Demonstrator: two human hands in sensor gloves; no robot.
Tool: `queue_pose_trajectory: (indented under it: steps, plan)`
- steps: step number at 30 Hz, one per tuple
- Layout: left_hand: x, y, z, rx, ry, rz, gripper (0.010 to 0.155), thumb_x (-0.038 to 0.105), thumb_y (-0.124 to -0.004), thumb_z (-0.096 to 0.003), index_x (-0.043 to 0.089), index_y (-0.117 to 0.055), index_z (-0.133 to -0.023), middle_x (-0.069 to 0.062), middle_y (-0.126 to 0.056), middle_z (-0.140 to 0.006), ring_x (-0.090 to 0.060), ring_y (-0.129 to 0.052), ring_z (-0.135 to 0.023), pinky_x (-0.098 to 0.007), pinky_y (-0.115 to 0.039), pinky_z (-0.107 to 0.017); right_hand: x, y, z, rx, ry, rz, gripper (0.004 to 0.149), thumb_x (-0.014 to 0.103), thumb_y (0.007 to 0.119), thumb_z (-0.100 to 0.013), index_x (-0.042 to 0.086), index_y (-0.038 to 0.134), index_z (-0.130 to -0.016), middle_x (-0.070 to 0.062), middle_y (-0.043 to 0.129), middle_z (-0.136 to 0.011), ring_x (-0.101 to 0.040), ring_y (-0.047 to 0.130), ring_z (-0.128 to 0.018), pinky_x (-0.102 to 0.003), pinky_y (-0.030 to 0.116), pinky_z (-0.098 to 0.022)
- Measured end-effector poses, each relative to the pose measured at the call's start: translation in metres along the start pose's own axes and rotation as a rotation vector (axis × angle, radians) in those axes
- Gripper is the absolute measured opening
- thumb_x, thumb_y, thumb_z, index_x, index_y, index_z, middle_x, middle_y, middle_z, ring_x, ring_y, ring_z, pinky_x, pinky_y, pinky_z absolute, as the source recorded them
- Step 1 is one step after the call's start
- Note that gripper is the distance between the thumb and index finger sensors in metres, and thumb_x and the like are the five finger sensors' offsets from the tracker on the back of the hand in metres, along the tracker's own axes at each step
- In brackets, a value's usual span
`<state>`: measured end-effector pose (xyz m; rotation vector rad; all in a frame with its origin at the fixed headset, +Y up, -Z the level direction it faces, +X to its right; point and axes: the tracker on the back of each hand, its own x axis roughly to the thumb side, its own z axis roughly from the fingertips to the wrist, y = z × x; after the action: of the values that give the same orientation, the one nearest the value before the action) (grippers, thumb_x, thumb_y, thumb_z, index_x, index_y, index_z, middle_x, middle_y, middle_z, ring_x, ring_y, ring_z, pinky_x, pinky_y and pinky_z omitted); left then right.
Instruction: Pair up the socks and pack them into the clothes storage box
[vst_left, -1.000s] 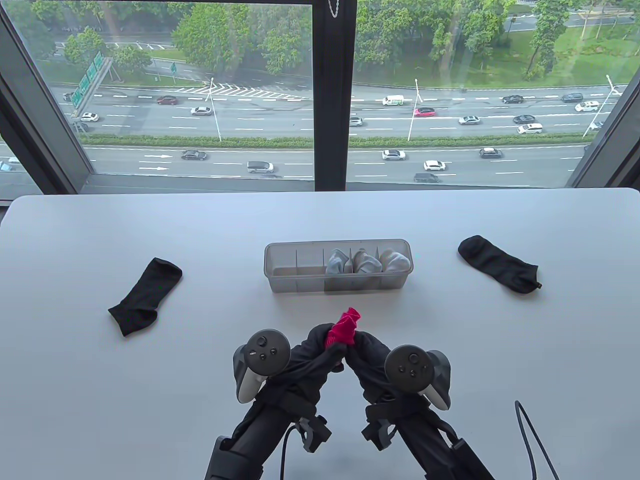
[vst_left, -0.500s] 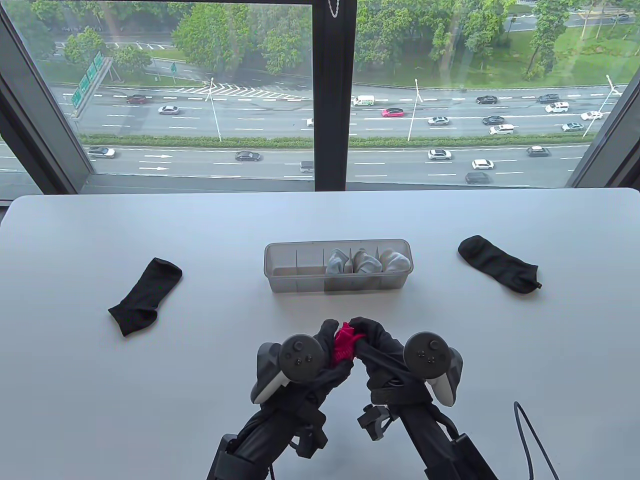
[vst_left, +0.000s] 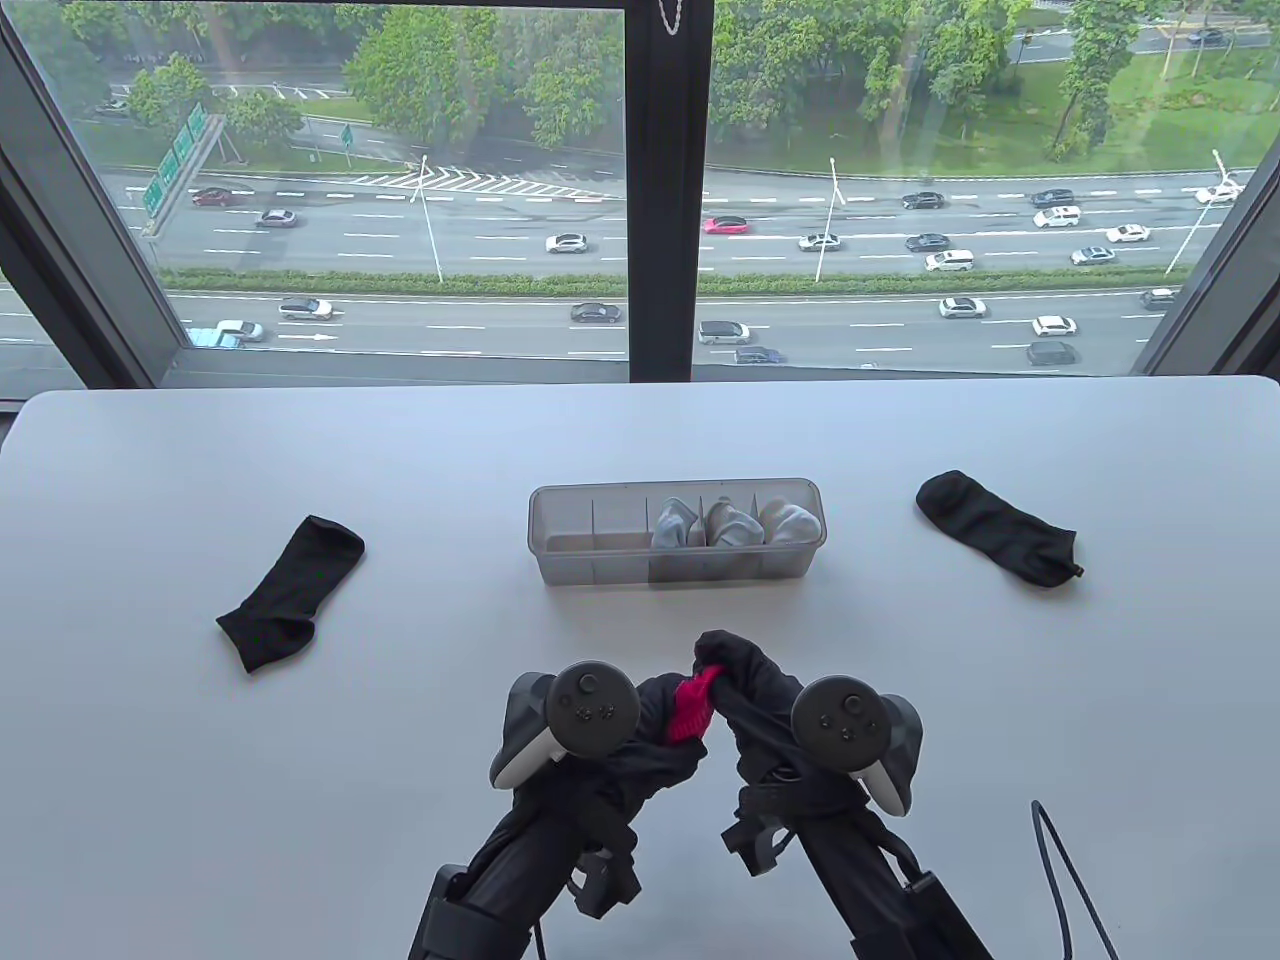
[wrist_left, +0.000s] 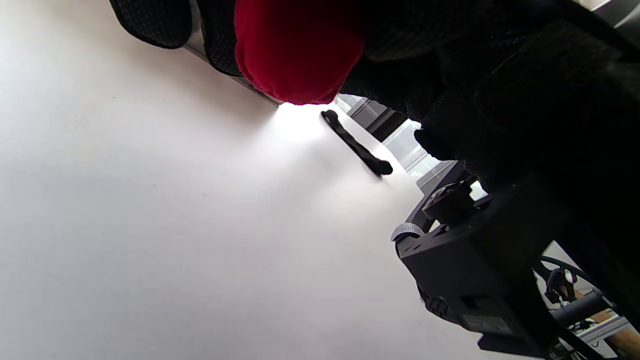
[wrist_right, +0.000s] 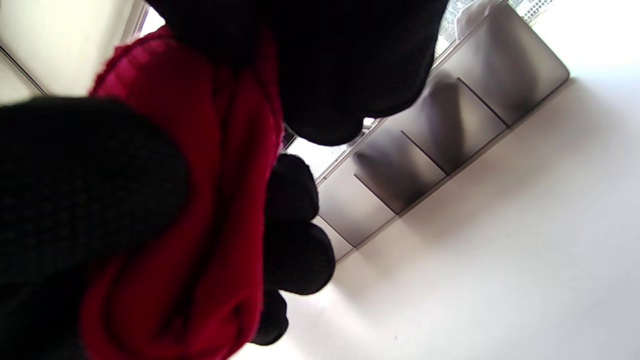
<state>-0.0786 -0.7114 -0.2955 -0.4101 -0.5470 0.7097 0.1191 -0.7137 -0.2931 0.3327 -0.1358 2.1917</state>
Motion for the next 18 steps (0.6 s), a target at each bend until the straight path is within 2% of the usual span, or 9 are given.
queue_pose_trajectory:
  steps: [2,7,9,11,12,13,14,16,18]
  plan:
    - [-0.004,0.001,-0.001,-0.022,0.024,0.058,0.063,0.040,-0.071,-0.0552,0.007,-0.052,-0.105,-0.025,-0.058,-0.113,-0.052,-0.065,-0.103,-0.072,-0.057,-0.072,-0.006,0.002,-0.001,0.052,0.025,-0.098,0.043,0.028,0.071,-0.062,0.019,0.060,-0.102,-0.008,0.087,-0.088,-0.024,0.093,-0.078,-0.045,0.080,-0.064]
    - [0.005,0.006,0.007,0.236,0.086,-0.027,0.066,0.046,-0.068,-0.0559,0.010,-0.045,-0.106,-0.028,-0.053,-0.112,-0.053,-0.060,-0.102,-0.072,-0.054,-0.073,-0.007,-0.001,-0.005,0.078,0.082,-0.327,0.043,0.028,0.067,-0.065,0.020,0.053,-0.105,-0.007,0.081,-0.093,-0.024,0.087,-0.084,-0.048,0.072,-0.071]
    - [0.004,0.009,0.010,0.325,0.121,-0.082,0.080,0.049,-0.070,-0.0542,0.005,-0.031,-0.109,-0.028,-0.051,-0.111,-0.053,-0.061,-0.102,-0.071,-0.055,-0.073,-0.011,-0.004,-0.004,0.052,0.098,-0.351,0.044,0.028,0.068,-0.064,0.019,0.054,-0.105,-0.008,0.082,-0.092,-0.024,0.088,-0.082,-0.049,0.072,-0.071]
    - [0.004,0.014,0.016,0.431,0.121,-0.135,0.074,0.042,-0.069,-0.0572,0.011,-0.027,-0.110,-0.025,-0.050,-0.112,-0.050,-0.063,-0.101,-0.069,-0.058,-0.073,-0.014,-0.006,-0.003,0.061,0.095,-0.341,0.044,0.028,0.069,-0.064,0.017,0.054,-0.105,-0.009,0.083,-0.090,-0.025,0.088,-0.081,-0.050,0.071,-0.070]
    - [0.004,0.015,0.017,0.461,0.114,-0.149,0.062,0.032,-0.066,-0.0597,0.017,-0.033,-0.110,-0.024,-0.053,-0.111,-0.047,-0.068,-0.099,-0.068,-0.060,-0.073,-0.014,-0.005,-0.003,0.069,0.090,-0.334,0.045,0.028,0.067,-0.065,0.015,0.052,-0.106,-0.010,0.083,-0.088,-0.024,0.089,-0.080,-0.052,0.070,-0.071]
    - [0.005,0.016,0.016,0.449,0.104,-0.175,0.057,0.028,-0.066,-0.0592,0.015,-0.044,-0.109,-0.022,-0.059,-0.110,-0.045,-0.074,-0.097,-0.067,-0.063,-0.072,-0.012,-0.003,-0.003,0.083,0.084,-0.351,0.046,0.028,0.066,-0.065,0.014,0.052,-0.106,-0.011,0.083,-0.088,-0.025,0.088,-0.079,-0.053,0.068,-0.072]
    - [0.001,0.015,0.012,0.344,0.059,-0.161,0.056,0.027,-0.066,-0.0590,0.013,-0.047,-0.110,-0.021,-0.062,-0.111,-0.045,-0.075,-0.098,-0.068,-0.064,-0.073,-0.009,0.000,-0.003,0.094,0.088,-0.363,0.046,0.028,0.066,-0.065,0.014,0.051,-0.106,-0.012,0.081,-0.088,-0.027,0.086,-0.079,-0.054,0.065,-0.073]
    - [-0.007,0.008,0.005,0.210,0.022,-0.078,0.067,0.030,-0.070,-0.0588,0.010,-0.036,-0.114,-0.024,-0.052,-0.115,-0.048,-0.067,-0.102,-0.069,-0.059,-0.074,-0.005,0.003,-0.005,0.163,0.037,-0.359,0.044,0.028,0.063,-0.066,0.015,0.051,-0.106,-0.011,0.079,-0.087,-0.028,0.083,-0.078,-0.058,0.059,-0.075]
    - [-0.008,0.002,0.003,0.200,0.026,-0.012,0.069,0.029,-0.071,-0.0581,0.009,-0.034,-0.112,-0.023,-0.051,-0.114,-0.047,-0.066,-0.102,-0.069,-0.057,-0.074,0.001,0.007,-0.004,0.212,0.028,-0.383,0.044,0.028,0.062,-0.066,0.015,0.051,-0.106,-0.011,0.078,-0.086,-0.030,0.079,-0.078,-0.059,0.055,-0.076]
